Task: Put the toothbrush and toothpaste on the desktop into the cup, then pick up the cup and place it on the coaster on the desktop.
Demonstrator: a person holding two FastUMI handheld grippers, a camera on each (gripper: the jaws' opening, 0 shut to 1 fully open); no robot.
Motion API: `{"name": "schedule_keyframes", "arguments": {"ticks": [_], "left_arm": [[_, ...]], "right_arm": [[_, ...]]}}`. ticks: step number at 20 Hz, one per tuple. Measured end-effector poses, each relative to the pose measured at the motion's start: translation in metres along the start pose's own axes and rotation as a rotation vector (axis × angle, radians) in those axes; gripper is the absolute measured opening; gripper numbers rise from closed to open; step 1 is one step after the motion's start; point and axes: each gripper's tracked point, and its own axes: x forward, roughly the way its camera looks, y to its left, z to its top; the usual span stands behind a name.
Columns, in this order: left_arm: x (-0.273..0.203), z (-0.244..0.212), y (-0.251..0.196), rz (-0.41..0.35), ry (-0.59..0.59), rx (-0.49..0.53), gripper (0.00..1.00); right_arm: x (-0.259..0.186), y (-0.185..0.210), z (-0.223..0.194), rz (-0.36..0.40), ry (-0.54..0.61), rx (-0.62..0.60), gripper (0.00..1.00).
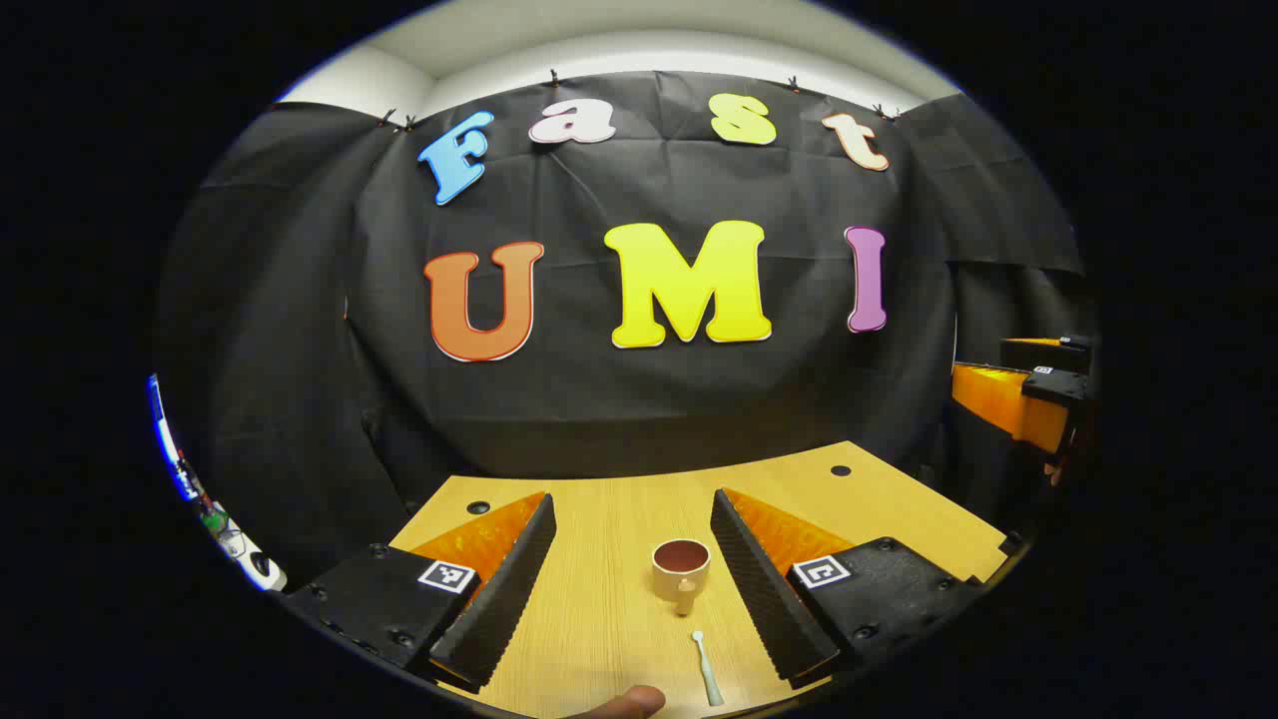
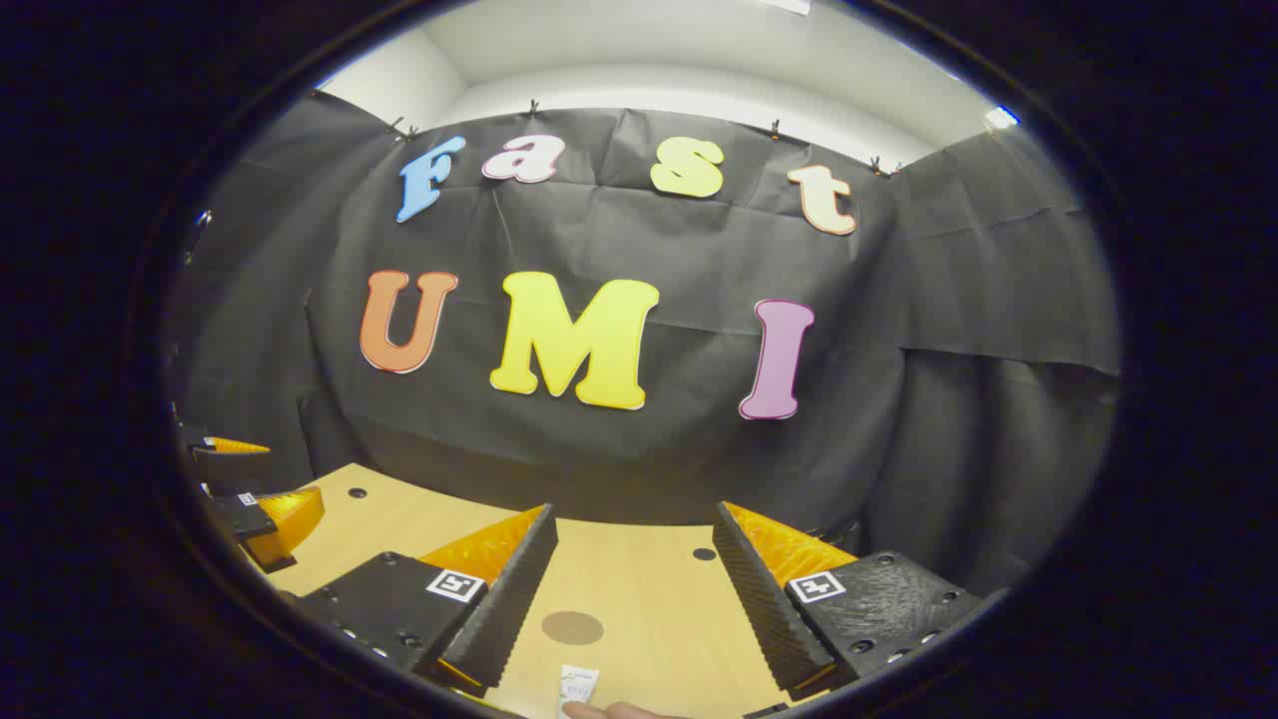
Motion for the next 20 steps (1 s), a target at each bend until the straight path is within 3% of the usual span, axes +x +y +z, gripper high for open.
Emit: {"name": "schedule_keyframes", "arguments": {"ticks": [5, 20], "left_arm": [[-0.007, 0.005, 0.012, 0.028, -0.003, 0.007, 0.99], [0.007, 0.004, -0.027, 0.005, 0.026, -0.023, 0.99]], "right_arm": [[0.002, -0.001, 0.016, -0.002, -0.022, 0.013, 0.95], [0.045, -0.010, 0.009, 0.067, 0.011, -0.027, 0.95]]}}
